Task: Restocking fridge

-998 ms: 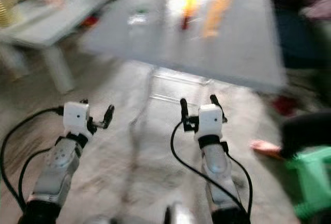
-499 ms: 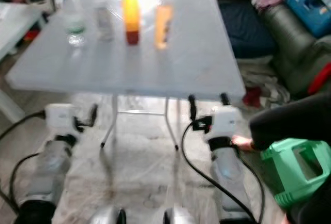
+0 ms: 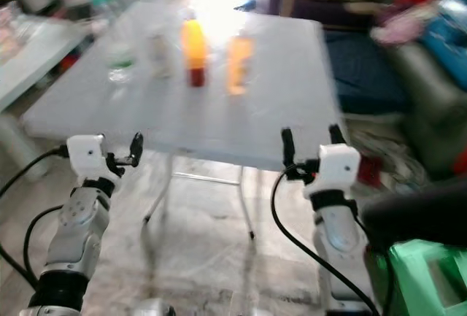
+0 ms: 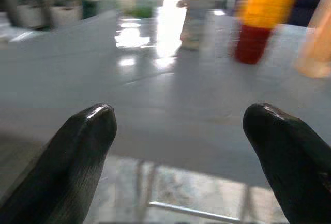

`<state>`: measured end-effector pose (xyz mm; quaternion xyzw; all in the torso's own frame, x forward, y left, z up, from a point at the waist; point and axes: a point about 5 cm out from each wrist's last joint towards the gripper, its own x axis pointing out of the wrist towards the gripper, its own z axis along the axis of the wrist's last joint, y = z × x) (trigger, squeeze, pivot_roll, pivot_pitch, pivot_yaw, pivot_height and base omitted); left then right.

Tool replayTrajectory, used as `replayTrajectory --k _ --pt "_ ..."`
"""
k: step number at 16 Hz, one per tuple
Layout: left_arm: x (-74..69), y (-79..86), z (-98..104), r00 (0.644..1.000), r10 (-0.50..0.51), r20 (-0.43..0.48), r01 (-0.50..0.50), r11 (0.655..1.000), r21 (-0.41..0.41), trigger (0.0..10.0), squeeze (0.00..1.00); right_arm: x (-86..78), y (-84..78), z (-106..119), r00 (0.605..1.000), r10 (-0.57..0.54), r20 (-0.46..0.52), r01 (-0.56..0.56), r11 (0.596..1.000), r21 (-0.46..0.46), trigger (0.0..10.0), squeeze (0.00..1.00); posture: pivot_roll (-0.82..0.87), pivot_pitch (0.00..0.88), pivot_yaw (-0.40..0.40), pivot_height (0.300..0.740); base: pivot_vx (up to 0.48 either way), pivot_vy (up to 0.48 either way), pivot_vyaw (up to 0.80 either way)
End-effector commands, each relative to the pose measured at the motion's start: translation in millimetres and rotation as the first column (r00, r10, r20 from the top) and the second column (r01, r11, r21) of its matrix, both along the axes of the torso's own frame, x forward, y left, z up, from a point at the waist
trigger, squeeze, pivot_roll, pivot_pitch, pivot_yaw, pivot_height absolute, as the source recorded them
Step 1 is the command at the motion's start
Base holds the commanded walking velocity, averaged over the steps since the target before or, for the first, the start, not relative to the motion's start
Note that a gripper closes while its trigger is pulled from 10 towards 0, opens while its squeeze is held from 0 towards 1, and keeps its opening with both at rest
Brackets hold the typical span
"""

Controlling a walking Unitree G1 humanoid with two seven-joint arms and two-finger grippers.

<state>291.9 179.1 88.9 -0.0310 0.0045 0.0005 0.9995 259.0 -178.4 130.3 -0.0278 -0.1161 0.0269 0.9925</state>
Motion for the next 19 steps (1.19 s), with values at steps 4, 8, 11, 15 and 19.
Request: replayTrajectory --k 4,8,11,15,19 --pt "-1.3 -4.1 -2.7 1.0 -0.014 -0.011 0.014 1.0 0.0 10.0 0.0 -4.2 0.5 1.3 1.0 -0.01 -0.001 0.01 1.0 0.001 10.0 0.0 -0.02 0.031 -0.024 0.74 0.412 0.0 0.2" --pt "-3.0 -11.8 -5.9 0.999 -0.043 -0.021 0.043 0.999 -0.006 10.0 0.0 -2.6 -1.0 -0.9 0.999 -0.029 -0.014 0.029 1.0 -0.005 10.0 0.0 -0.03 0.035 -0.029 0.74 0.416 0.0 0.0" --pt "-3.0 -13.6 -6.3 0.999 -0.048 -0.021 0.048 0.999 -0.005 10.0 0.0 -2.0 -0.5 -0.3 1.0 -0.022 -0.013 0.022 1.0 -0.006 10.0 0.0 -0.03 0.035 -0.032 0.74 0.416 0.0 0.0" --pt "-1.4 -11.1 -6.4 0.999 -0.043 -0.023 0.043 0.999 0.01 10.0 0.0 -2.3 2.5 2.7 1.0 0.001 0.003 -0.001 0.999 -0.044 10.0 0.0 -0.03 0.042 -0.034 0.74 0.418 0.0 0.16" --pt "-1.7 3.8 -1.5 1.0 -0.02 -0.013 0.021 0.999 0.033 10.0 0.0 -1.6 3.7 1.5 1.0 -0.003 -0.008 0.002 0.999 -0.033 10.0 0.0 -0.02 0.067 -0.033 0.74 0.308 0.0 0.45"
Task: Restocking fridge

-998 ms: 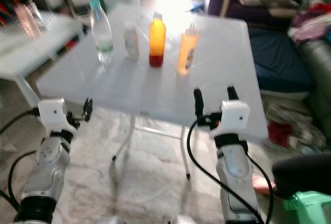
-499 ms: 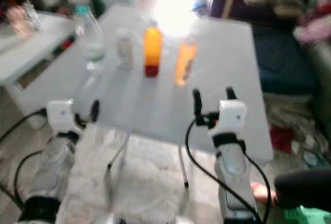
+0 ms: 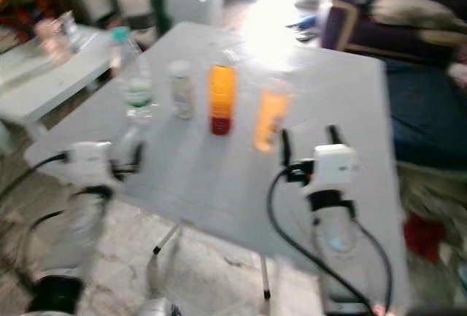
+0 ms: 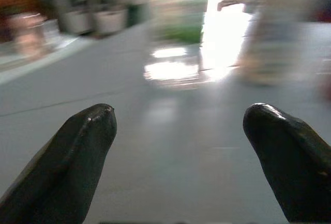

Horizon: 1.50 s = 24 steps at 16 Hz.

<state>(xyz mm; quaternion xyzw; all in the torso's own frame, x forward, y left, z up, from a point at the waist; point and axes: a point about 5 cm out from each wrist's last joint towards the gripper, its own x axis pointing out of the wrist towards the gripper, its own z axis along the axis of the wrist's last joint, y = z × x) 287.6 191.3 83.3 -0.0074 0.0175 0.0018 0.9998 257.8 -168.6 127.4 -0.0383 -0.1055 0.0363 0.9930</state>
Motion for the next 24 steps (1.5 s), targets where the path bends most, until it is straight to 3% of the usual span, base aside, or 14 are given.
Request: replayTrajectory --k 1,5,8,10,16,20,24 --pt "0.1 -7.3 4.6 1.0 -0.023 0.017 0.023 1.0 -0.014 10.0 0.0 -1.1 -6.1 3.5 1.0 -0.019 0.01 0.019 1.0 -0.005 10.0 0.0 -0.02 0.074 -0.036 0.74 0.0 0.0 0.0" --pt "-13.3 -2.5 4.7 0.999 -0.047 0.01 0.046 0.999 0.01 10.0 0.0 -3.2 -2.6 0.4 1.0 -0.012 -0.001 0.012 1.0 0.011 10.0 0.0 0.0 0.095 -0.039 0.74 0.0 0.0 0.0" --pt "-19.3 7.4 6.7 0.998 -0.056 0.002 0.056 0.998 0.03 10.0 0.0 2.8 -3.4 3.8 1.0 -0.008 0.0 0.008 1.0 0.009 10.0 0.0 0.0 0.118 -0.041 0.74 0.0 0.0 0.0" --pt "-24.8 11.8 5.7 0.999 -0.052 -0.01 0.052 0.998 0.034 10.0 0.0 14.9 -9.3 9.8 1.0 0.01 0.007 -0.01 1.0 -0.013 10.0 0.0 0.01 0.126 -0.043 0.74 0.0 0.0 0.0" --pt "-23.4 4.6 7.8 0.998 -0.065 -0.017 0.066 0.997 0.026 10.0 0.0 46.4 -4.5 34.6 0.984 0.172 0.036 -0.17 0.984 -0.059 10.0 0.0 0.02 0.13 -0.048 0.74 0.0 0.0 0.0" --pt "-23.8 5.2 7.4 0.998 -0.064 -0.025 0.065 0.997 0.029 10.0 0.0 53.4 4.4 38.7 0.967 0.255 0.031 -0.253 0.966 -0.058 10.0 0.0 0.03 0.135 -0.047 0.74 0.0 0.0 0.0" --pt "-24.1 3.7 6.0 0.997 -0.07 -0.035 0.071 0.997 0.032 10.0 0.0 63.4 5.2 45.0 0.964 0.261 0.041 -0.259 0.964 -0.062 10.0 0.0 0.03 0.145 -0.038 0.74 0.0 0.0 0.0"
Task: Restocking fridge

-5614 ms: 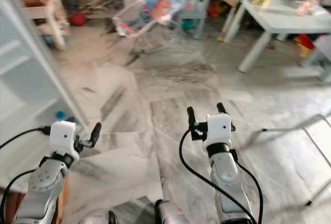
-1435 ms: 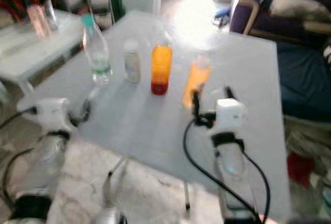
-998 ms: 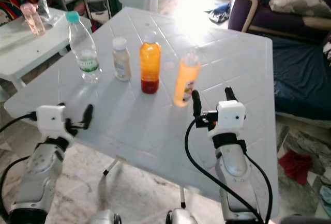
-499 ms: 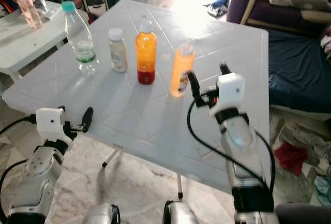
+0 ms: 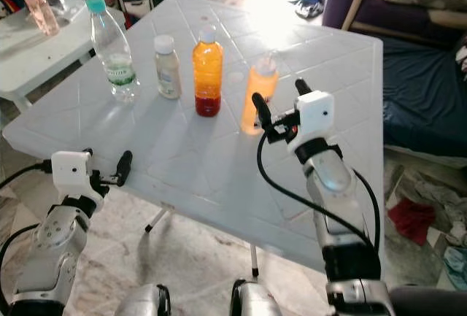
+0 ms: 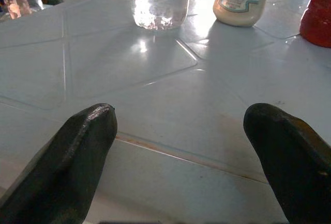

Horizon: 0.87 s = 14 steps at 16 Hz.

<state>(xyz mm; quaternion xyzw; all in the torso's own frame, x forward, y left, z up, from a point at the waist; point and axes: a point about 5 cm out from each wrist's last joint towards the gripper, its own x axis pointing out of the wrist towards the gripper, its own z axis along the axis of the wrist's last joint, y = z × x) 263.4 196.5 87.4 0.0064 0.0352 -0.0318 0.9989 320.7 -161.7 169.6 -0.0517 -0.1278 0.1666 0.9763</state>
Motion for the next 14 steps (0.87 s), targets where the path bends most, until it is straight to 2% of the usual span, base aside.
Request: replayTrajectory --k 1,10,11,12,13,14 --pt "0.0 -3.2 2.1 1.0 -0.01 -0.001 0.01 1.0 0.009 10.0 0.0 4.8 -0.2 5.2 1.0 0.014 0.013 -0.014 1.0 -0.007 10.0 0.0 0.03 0.147 -0.035 0.74 0.0 0.0 0.0" --pt "-3.9 -2.1 1.9 1.0 -0.014 -0.018 0.015 0.999 0.033 10.0 0.0 22.8 10.3 19.4 0.996 0.085 0.033 -0.085 0.996 -0.017 10.0 0.0 0.06 0.162 -0.03 0.74 0.0 0.0 0.0" --pt "-3.8 -2.5 2.1 1.0 -0.016 -0.018 0.017 0.999 0.034 10.0 0.0 24.0 12.3 21.4 0.995 0.096 0.037 -0.096 0.995 -0.012 8.6 0.0 0.06 0.162 -0.03 0.74 0.0 0.0 0.0" --pt "-3.6 -2.7 2.3 1.0 -0.017 -0.018 0.018 0.999 0.034 10.0 0.0 24.9 14.5 22.9 0.994 0.105 0.04 -0.105 0.994 -0.008 0.7 0.0 0.06 0.161 -0.032 0.74 0.0 0.0 0.0" --pt "-3.5 -2.7 2.5 1.0 -0.017 -0.018 0.018 0.999 0.035 10.0 0.0 25.4 16.7 23.3 0.993 0.111 0.041 -0.111 0.994 -0.007 0.0 0.0 0.06 0.161 -0.034 0.74 0.0 0.0 0.0" --pt "-3.5 -2.4 2.7 1.0 -0.016 -0.019 0.017 0.999 0.036 10.0 0.0 24.7 19.9 22.5 0.992 0.118 0.038 -0.118 0.993 -0.008 3.1 0.0 0.06 0.161 -0.034 0.74 0.0 0.0 0.0"
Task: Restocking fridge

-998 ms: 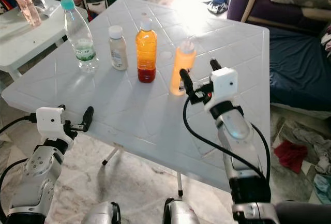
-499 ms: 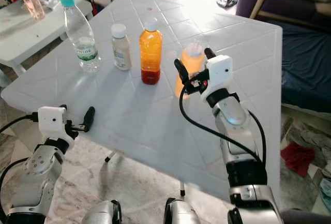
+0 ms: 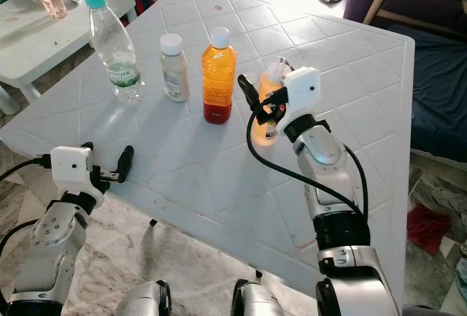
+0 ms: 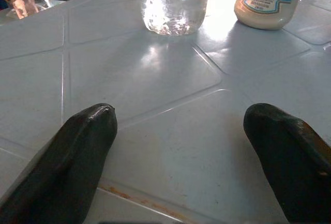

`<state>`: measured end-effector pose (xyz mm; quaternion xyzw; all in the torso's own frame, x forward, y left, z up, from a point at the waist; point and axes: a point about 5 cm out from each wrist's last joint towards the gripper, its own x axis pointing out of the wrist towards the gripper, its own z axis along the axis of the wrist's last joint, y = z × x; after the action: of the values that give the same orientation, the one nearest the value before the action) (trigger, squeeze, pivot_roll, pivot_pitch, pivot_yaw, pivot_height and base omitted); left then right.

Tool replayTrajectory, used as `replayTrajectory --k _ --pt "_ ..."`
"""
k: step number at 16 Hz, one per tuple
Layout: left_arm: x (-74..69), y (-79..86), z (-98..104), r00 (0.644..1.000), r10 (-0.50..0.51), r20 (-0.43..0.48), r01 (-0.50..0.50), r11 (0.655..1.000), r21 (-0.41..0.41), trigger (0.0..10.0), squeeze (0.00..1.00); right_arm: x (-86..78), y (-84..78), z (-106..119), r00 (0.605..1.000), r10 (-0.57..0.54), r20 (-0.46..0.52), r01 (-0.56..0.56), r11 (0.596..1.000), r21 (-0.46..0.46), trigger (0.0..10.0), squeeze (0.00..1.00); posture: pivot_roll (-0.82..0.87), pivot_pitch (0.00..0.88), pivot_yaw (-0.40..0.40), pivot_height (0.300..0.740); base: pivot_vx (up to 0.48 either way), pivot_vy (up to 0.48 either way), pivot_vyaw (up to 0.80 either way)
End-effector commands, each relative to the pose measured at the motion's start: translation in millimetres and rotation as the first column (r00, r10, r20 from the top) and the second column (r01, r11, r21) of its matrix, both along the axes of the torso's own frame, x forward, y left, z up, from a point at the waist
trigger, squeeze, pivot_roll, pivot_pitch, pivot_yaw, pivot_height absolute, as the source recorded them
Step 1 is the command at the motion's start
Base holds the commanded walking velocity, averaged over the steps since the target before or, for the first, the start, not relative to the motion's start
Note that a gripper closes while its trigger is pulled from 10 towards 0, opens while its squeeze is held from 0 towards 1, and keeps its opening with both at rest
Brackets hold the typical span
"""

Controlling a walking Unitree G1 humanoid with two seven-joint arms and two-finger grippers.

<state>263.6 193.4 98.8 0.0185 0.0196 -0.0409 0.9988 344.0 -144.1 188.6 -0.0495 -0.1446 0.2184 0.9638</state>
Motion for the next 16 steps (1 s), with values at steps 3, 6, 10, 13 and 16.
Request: replayTrajectory --k 3,6,10,13,16 --pt "-4.3 -0.7 -9.7 0.998 0.002 -0.056 -0.001 1.0 0.013 10.0 0.0 -2.1 5.0 -0.7 1.0 0.02 -0.007 -0.02 1.0 -0.004 4.9 0.0 0.06 0.16 -0.039 0.74 0.0 0.0 0.0" --pt "-3.9 -1.2 -10.8 0.998 -0.005 -0.065 0.006 1.0 0.018 10.0 0.0 -7.0 1.7 -8.2 0.998 -0.012 -0.06 0.01 1.0 -0.027 10.0 0.0 0.06 0.155 -0.043 0.74 0.0 0.0 0.0" --pt "-4.2 -1.0 -12.8 0.997 -0.005 -0.075 0.007 1.0 0.022 10.0 0.0 -27.9 -2.8 -14.7 0.995 -0.026 -0.099 0.016 0.995 -0.097 10.0 0.0 0.05 0.152 -0.048 0.74 0.0 0.0 0.0" --pt "-2.9 -5.2 -14.4 0.997 -0.015 -0.081 0.017 1.0 0.019 10.0 0.0 -35.1 -3.9 -17.0 0.992 -0.046 -0.115 0.033 0.993 -0.112 10.0 0.0 0.04 0.147 -0.047 0.74 0.0 0.0 0.0" --pt "-0.2 -8.4 -15.2 0.996 -0.027 -0.085 0.029 0.999 0.02 10.0 0.0 -36.7 -8.7 -20.5 0.987 -0.097 -0.126 0.083 0.99 -0.112 10.0 0.96 0.04 0.139 -0.043 0.74 0.0 0.0 0.0"
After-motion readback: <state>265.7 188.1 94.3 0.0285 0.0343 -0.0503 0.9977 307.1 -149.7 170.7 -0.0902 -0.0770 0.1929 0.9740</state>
